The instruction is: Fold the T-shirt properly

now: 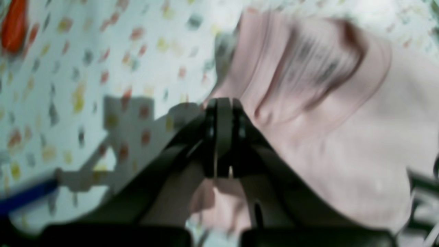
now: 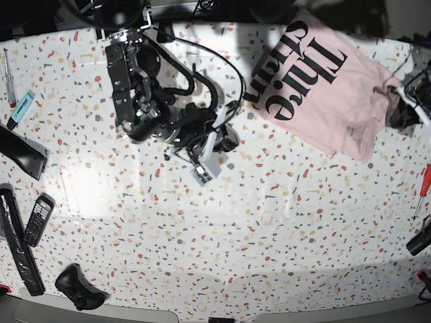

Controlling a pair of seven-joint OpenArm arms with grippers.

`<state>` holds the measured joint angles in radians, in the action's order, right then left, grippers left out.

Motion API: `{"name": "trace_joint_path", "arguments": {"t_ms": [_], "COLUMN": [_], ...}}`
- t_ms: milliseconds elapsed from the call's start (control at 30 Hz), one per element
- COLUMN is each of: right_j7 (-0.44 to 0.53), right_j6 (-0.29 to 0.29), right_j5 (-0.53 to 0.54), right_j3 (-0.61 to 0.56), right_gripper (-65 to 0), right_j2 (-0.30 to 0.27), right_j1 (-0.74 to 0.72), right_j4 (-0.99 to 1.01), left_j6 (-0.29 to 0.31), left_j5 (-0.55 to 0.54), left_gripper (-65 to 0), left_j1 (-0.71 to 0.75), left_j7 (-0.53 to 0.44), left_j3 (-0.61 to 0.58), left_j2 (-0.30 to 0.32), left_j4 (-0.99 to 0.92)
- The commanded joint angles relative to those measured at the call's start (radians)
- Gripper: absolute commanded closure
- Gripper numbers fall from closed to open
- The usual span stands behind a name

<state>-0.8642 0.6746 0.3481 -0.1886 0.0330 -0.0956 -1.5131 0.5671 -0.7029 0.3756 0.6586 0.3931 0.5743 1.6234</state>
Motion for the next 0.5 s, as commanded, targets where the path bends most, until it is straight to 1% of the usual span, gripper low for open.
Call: {"name": "trace_joint_path", "arguments": {"t_ms": [0, 100, 233, 400, 467], "right_j7": [0.021, 0.022, 0.023, 0.018, 0.018], "right_j6": [0.023, 0.023, 0.023, 0.023, 0.023], "right_j5": [0.009, -0.016, -0.033, -0.032, -0.031], "right_j3": [0.009, 0.011, 0.012, 0.012, 0.012], "right_gripper": [0.0, 0.0, 0.0, 0.0, 0.0], "right_j2": [0.003, 0.003, 0.003, 0.003, 0.003], "right_j1": [-0.021, -0.019, -0.018, -0.017, -0.018], "right_j4": [-0.020, -0.020, -0.018, -0.018, -0.018], "left_j6": [0.000, 0.001, 0.001, 0.001, 0.001], "left_j5": [-0.005, -0.006, 0.006, 0.080, 0.085], "left_gripper": [0.0, 0.0, 0.0, 0.0, 0.0], "left_j1": [0.027, 0.109, 0.176, 0.190, 0.190], "left_j7": [-0.008, 0.005, -0.003, 0.004, -0.003], "left_j3": [0.018, 0.019, 0.019, 0.019, 0.019], "left_j2": [0.019, 0.015, -0.012, -0.060, -0.082], "left_j4": [0.015, 0.015, 0.015, 0.014, 0.014]}}
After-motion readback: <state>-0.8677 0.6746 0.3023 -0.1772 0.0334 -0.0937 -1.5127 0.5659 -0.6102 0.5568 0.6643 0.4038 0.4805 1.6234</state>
